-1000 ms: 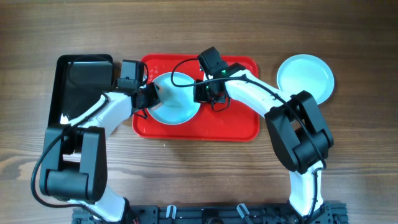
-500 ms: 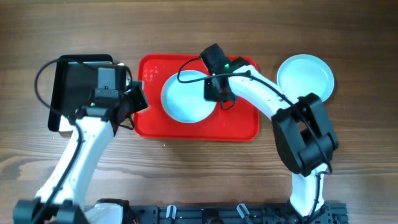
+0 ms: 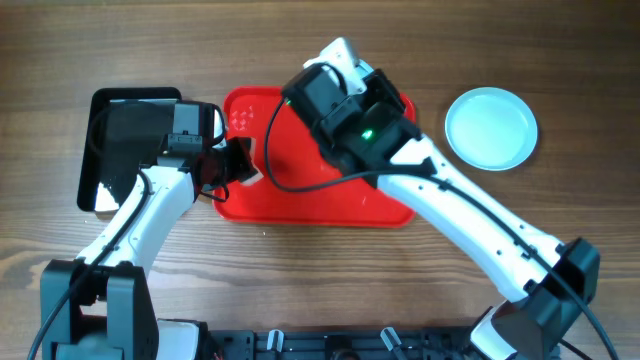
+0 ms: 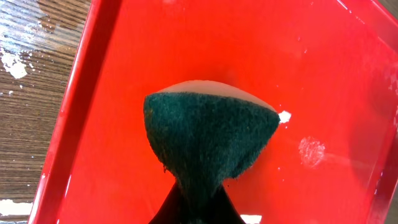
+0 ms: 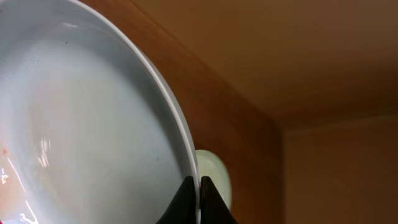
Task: Clean dirty plates on tray and stack at the side
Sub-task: 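Scrub the held plate with the sponge in the left gripper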
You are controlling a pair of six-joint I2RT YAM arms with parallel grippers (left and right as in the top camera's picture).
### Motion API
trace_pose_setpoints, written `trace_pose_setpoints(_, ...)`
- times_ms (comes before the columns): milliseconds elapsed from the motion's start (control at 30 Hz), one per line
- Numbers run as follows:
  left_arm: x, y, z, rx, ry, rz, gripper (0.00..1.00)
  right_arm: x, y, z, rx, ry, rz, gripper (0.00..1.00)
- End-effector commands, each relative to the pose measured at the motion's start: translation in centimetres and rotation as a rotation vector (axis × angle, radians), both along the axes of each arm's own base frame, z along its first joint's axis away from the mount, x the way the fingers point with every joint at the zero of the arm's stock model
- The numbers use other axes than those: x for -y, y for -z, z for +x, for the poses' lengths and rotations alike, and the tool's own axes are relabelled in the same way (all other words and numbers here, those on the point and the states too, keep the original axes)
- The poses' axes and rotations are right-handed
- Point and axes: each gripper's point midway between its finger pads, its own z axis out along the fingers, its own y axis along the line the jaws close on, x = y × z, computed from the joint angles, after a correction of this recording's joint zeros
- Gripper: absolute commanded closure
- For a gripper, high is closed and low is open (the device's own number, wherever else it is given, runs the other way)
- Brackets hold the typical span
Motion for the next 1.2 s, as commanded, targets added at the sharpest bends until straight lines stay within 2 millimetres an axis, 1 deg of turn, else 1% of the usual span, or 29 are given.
trace_pose_setpoints(0, 0.4, 0.1, -0.1, -0.008, 0.003, -0.027, 0.96, 0.6, -4.0, -0.9, 0.11, 0.019, -0.251, 0.96)
trace_pose_setpoints(67, 0.4, 0.1, -0.1, -0.008, 0.003, -0.027, 0.96, 0.6, -5.7, -1.3, 0.144, 0.027, -0.381, 0.96)
trace_pose_setpoints(133, 0.4, 0.1, -0.1, -0.008, 0.003, -0.028, 0.96, 0.4, -6.8, -1.5, 0.137, 0.014, -0.491, 0.96)
trace_pose_setpoints(200, 0.6, 0.1, -0.1, -0.01, 0.008, -0.037, 0.96, 0.3, -7.8, -1.6, 0.146, 0.025, -0.552, 0.96)
trace_pose_setpoints(233, 1.1, -0.1, -0.3, -0.012, 0.022, -0.067, 0.96, 0.1, -8.0, -1.4, 0.163, 0.028, -0.53, 0.96)
trace_pose_setpoints(300, 1.7, -0.2, -0.4, -0.012, 0.038, -0.084, 0.96, -0.4, -7.4, -1.2, 0.195, 0.027, -0.415, 0.96)
trace_pose_setpoints(333, 2.0, -0.2, -0.4, -0.012, 0.046, -0.084, 0.96, -1.1, -5.3, -1.2, 0.179, 0.001, -0.271, 0.96)
trace_pose_setpoints(400, 2.3, -0.2, -0.5, -0.01, 0.061, -0.082, 0.96, -2.5, 0.7, -2.0, -0.011, -0.072, -0.034, 0.96)
trace_pose_setpoints(433, 2.4, -0.3, -0.4, -0.004, 0.068, -0.08, 0.96, -2.6, 3.3, -2.4, -0.096, -0.061, 0.077, 0.96)
trace_pose_setpoints(467, 2.4, -0.3, -0.3, 0.003, 0.068, -0.081, 0.96, -2.3, 5.0, -2.5, -0.138, -0.029, 0.153, 0.96)
trace_pose_setpoints(500, 2.5, -0.5, 0.0, 0.017, 0.071, -0.088, 0.96, -1.3, 7.4, -2.6, -0.181, 0.057, 0.268, 0.96)
trace_pose_setpoints(567, 3.4, -1.0, 0.0, 0.026, 0.096, -0.138, 0.96, -0.7, 10.5, -2.7, -0.245, 0.151, 0.421, 0.96)
trace_pose_setpoints(600, 4.1, -1.3, 0.1, 0.035, 0.116, -0.167, 0.96, 0.0, 12.5, -2.8, -0.261, 0.226, 0.491, 0.96)
trace_pose_setpoints(667, 5.0, -1.6, 0.2, 0.054, 0.143, -0.171, 0.96, 1.2, 15.0, -2.9, -0.268, 0.302, 0.527, 0.96)
trace_pose_setpoints(700, 5.6, -1.7, 0.1, 0.062, 0.16, -0.172, 0.96, 1.3, 16.2, -3.0, -0.28, 0.309, 0.53, 0.95)
trace_pose_setpoints(733, 6.5, -1.9, 0.1, 0.074, 0.185, -0.175, 0.96, 0.4, 18.1, -3.4, -0.327, 0.293, 0.57, 0.96)
trace_pose_setpoints(767, 7.6, -2.0, -0.1, 0.088, 0.214, -0.175, 0.96, -0.5, 19.6, -3.8, -0.366, 0.29, 0.624, 0.96)
trace_pose_setpoints(833, 8.7, -1.9, -0.1, 0.112, 0.23, -0.125, 0.96, -1.2, 21.3, -4.1, -0.387, 0.338, 0.687, 0.96)
trace_pose_setpoints(900, 9.0, -1.5, -0.2, 0.127, 0.234, -0.049, 0.96, -1.8, 22.7, -4.4, -0.424, 0.368, 0.719, 0.96)
trace_pose_setpoints(1000, 9.4, -0.8, -0.9, 0.109, 0.229, 0.014, 0.96, -1.8, 24.6, -4.9, -0.466, 0.402, 0.708, 0.96)
trace_pose_setpoints(1067, 9.1, 0.1, -0.9, 0.097, 0.218, 0.052, 0.96, -1.8, 25.0, -5.1, -0.478, 0.409, 0.703, 0.96)
trace_pose_setpoints(1167, 7.9, 2.9, -1.1, 0.029, 0.195, 0.12, 0.96, -1.3, 25.1, -5.0, -0.486, 0.43, 0.715, 0.96)
